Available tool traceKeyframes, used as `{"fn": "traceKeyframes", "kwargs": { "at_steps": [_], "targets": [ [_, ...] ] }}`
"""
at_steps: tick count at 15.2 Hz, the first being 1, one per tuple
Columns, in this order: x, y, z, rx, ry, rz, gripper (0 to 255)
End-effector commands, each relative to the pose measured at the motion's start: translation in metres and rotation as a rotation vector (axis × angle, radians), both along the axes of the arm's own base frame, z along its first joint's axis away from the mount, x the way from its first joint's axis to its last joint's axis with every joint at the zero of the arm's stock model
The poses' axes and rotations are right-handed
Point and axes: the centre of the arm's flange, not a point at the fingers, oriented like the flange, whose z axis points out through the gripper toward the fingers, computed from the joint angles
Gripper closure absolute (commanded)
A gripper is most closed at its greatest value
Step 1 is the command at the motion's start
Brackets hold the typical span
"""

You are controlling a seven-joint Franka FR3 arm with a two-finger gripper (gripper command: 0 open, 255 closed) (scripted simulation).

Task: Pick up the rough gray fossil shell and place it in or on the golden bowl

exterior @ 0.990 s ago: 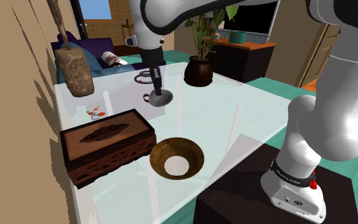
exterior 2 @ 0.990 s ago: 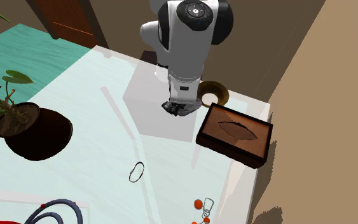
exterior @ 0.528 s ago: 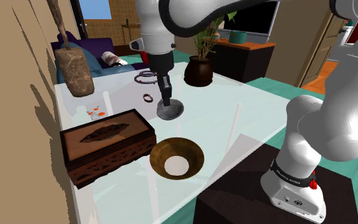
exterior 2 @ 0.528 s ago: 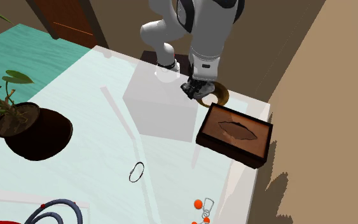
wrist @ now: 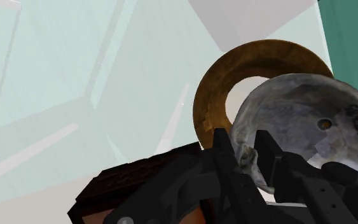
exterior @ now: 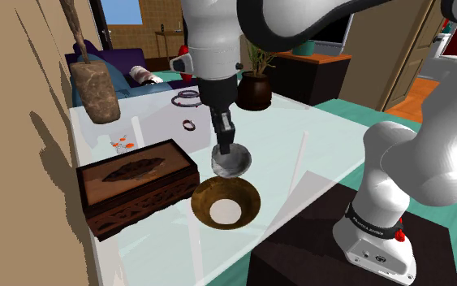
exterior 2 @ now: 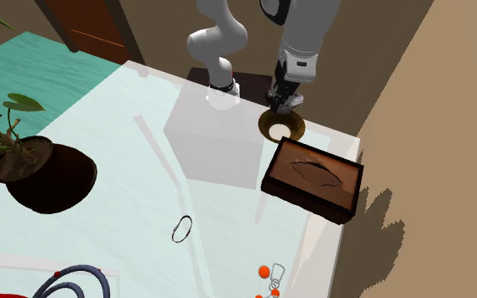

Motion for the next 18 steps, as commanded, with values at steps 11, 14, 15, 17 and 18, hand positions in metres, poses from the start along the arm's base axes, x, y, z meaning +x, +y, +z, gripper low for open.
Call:
{"fn": "traceKeyframes", "kwargs": {
  "at_steps": [11, 14, 15, 17, 18],
  "targets": [
    [-0.004, 0.002, -0.062, 0.000, 0.000, -0.001, 255],
    [-0.004, 0.002, -0.078, 0.000, 0.000, -0.001, 255],
    [-0.004, 0.002, -0.083, 0.000, 0.000, -0.001, 255],
    [-0.004, 0.002, -0.087, 0.000, 0.000, -0.001, 255],
    [-0.004, 0.002, -0.087, 0.000, 0.000, -0.001, 255]
  ]
}}
